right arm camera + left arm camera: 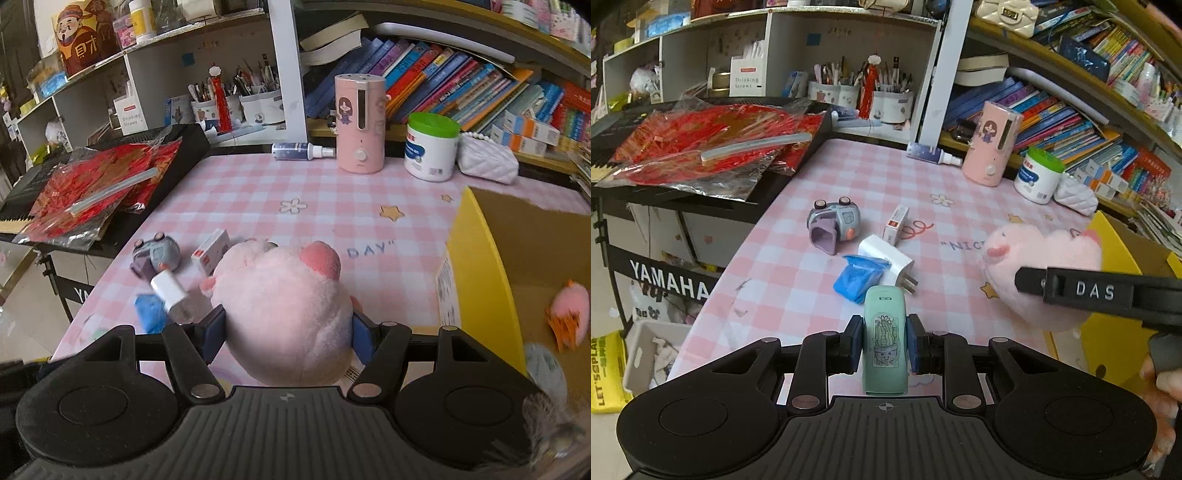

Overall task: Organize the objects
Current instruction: 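Lift the stapler and pink chick and carry them toward the yellow box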

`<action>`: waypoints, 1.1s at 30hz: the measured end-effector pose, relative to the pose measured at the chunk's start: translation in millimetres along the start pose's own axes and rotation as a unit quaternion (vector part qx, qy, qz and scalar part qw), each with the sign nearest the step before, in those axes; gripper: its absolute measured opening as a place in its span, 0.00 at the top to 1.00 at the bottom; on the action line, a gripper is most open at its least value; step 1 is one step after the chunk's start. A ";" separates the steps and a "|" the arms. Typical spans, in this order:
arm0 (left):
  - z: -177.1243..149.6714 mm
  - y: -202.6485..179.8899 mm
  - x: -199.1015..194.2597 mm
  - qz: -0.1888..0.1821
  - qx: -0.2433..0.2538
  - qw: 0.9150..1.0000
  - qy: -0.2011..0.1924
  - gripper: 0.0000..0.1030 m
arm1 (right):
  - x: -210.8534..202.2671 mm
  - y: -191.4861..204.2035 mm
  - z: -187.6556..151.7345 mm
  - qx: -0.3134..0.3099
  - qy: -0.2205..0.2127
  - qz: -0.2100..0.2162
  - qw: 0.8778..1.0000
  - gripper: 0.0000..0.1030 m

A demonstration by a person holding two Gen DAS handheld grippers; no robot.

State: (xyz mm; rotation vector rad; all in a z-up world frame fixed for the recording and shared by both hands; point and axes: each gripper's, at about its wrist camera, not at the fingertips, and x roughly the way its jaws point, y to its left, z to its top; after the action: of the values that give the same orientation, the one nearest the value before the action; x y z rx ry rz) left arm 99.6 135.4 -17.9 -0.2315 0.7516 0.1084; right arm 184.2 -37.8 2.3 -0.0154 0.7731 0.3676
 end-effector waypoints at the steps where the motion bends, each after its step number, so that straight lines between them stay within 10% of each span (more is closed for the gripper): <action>1: -2.3 0.6 -3.0 -0.003 0.002 1.000 -0.001 0.78 | -4.1 2.0 -3.4 0.000 -0.001 -0.002 1.000 0.37; 33: -97.1 17.1 -100.9 -0.050 0.059 0.997 0.020 0.78 | -113.3 28.8 -135.8 0.074 0.021 -0.047 0.996 0.37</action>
State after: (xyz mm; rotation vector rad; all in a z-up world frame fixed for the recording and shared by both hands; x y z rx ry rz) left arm -41.2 126.6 -20.1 -0.1581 0.7824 -0.0352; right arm 8.2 -66.9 -14.3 0.0788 0.8362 0.2201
